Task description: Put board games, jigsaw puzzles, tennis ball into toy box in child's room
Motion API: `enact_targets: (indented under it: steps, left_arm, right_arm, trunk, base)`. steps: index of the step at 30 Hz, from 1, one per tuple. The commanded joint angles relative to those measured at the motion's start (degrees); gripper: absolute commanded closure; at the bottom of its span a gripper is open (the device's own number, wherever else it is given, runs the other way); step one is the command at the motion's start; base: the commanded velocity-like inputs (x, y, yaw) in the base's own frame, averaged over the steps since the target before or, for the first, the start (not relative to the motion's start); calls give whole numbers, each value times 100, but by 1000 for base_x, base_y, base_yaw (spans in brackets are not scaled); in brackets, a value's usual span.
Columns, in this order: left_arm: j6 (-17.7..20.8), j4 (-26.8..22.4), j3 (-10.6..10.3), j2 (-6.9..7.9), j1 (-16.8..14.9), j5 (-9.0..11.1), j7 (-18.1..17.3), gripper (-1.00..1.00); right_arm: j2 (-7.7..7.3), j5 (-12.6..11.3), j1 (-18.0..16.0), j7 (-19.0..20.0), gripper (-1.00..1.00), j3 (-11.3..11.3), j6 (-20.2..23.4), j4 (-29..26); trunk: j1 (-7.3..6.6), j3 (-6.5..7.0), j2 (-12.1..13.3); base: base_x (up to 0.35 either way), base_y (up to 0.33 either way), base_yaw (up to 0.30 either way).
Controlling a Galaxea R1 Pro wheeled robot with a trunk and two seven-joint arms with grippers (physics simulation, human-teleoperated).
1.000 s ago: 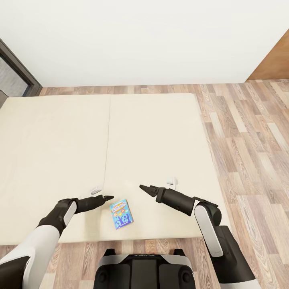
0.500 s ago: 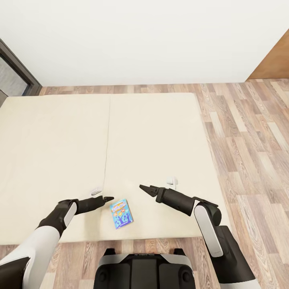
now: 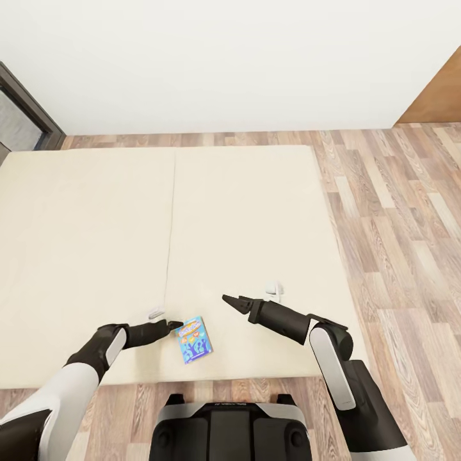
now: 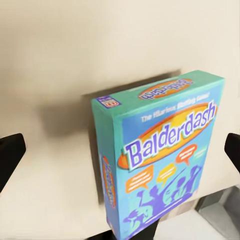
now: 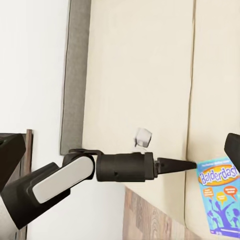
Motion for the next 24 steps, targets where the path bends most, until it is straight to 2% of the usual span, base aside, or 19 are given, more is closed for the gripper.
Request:
enact_targets:
  steps: [1,6,13,24]
  left_arm:
    - [51,14,20,-13,-2,45,23,-100]
    - [33,57,23,-106,-2,42,98,-100]
    - [14,66,17,-148,-2,34,110,-100]
    - [-286,68,-6,-238,-2,2,106,-100]
  right_arm:
    - [3,-10,-2,6,-100,-6,34,-3]
    - [2,-10,-2,6,-100,-4,34,-3]
    - [1,-14,-2,6,-100,-7,35,-3]
    - [1,-3,-2,6,-100,-12,34,-3]
  trunk:
    - [2,-10,-6]
    - [2,-35,-6]
    - [2,-66,-6]
    - [2,-75,-6]
  base:
    - [0,0,0]
    - [0,0,0]
    - [0,0,0]
    - [0,-15,0]
